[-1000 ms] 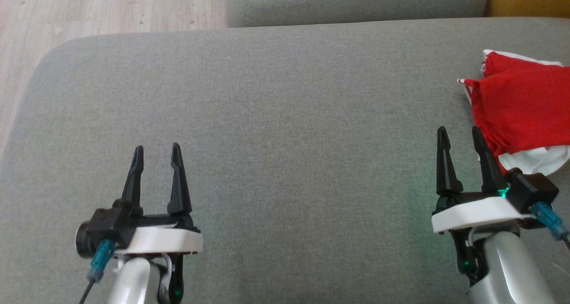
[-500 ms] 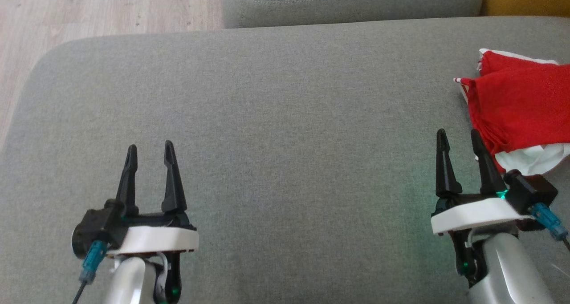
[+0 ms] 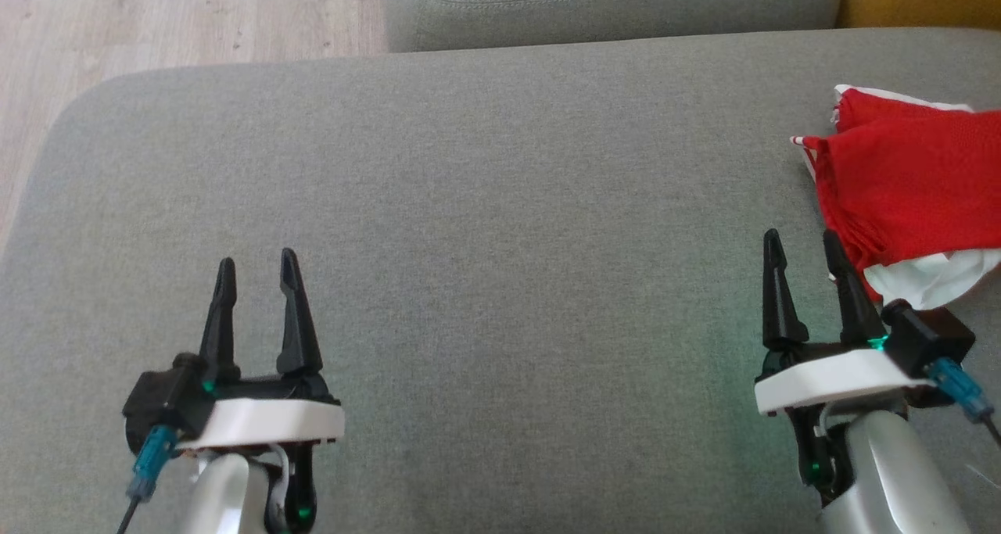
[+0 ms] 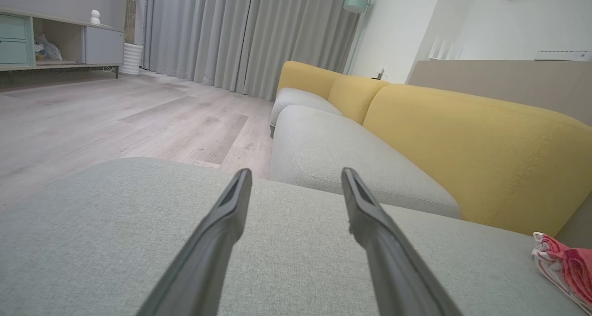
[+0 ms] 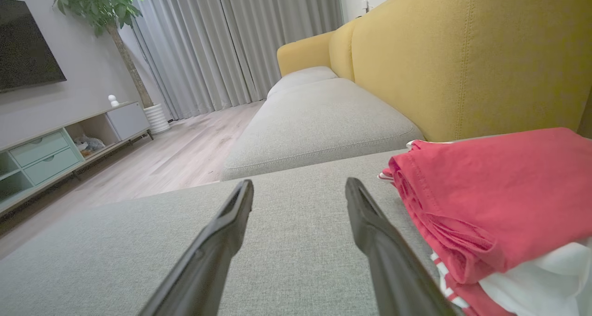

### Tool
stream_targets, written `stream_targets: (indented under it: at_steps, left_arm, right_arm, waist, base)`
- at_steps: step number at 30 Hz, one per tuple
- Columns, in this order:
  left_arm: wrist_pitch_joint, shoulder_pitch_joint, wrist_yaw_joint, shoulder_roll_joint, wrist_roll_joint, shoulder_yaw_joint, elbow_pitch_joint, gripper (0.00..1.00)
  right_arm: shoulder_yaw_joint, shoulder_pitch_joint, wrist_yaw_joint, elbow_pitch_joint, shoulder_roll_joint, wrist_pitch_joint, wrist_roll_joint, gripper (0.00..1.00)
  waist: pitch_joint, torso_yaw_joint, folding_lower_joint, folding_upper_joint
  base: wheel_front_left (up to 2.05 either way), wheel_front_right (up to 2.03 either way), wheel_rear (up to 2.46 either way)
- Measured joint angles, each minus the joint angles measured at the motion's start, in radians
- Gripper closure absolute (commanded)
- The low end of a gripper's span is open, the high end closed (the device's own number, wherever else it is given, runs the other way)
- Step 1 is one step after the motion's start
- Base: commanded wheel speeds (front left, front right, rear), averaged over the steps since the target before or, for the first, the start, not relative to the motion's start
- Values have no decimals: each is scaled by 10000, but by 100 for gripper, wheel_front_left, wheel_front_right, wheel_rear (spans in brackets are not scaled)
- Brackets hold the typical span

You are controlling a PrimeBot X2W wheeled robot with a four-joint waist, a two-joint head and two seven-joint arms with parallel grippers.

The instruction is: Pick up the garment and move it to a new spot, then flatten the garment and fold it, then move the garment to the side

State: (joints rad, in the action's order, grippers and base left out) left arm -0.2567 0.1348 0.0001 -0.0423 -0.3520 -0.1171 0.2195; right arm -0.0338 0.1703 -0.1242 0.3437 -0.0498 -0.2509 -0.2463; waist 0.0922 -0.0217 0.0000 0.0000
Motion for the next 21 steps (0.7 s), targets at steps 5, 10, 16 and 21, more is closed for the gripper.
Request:
stream_targets:
  at_steps: [5, 10, 16, 21]
  left_arm:
    - [2, -23, 0, 2, -21, -40, 303, 100]
    - [92, -535, -2, 6, -142, -79, 965, 100]
    - [278, -582, -27, 6, -842, -31, 974, 100]
    - [405, -581, -100, 6, -1335, 48, 966, 100]
  right_arm:
    - [-13, -20, 4, 238, 10, 13, 0, 100]
    - [-12, -582, 6, 849, 25, 59, -105, 100]
    - [19, -602, 6, 788, 25, 232, -892, 100]
    - [69, -603, 6, 742, 25, 360, -1442, 100]
  waist:
    - [7, -8, 0, 0]
    - [-9, -7, 0, 0]
    - [-60, 7, 0, 0]
    - [-96, 16, 0, 0]
  base:
    - [0, 0, 0]
    - [0, 0, 0]
    - [0, 0, 0]
    - [0, 0, 0]
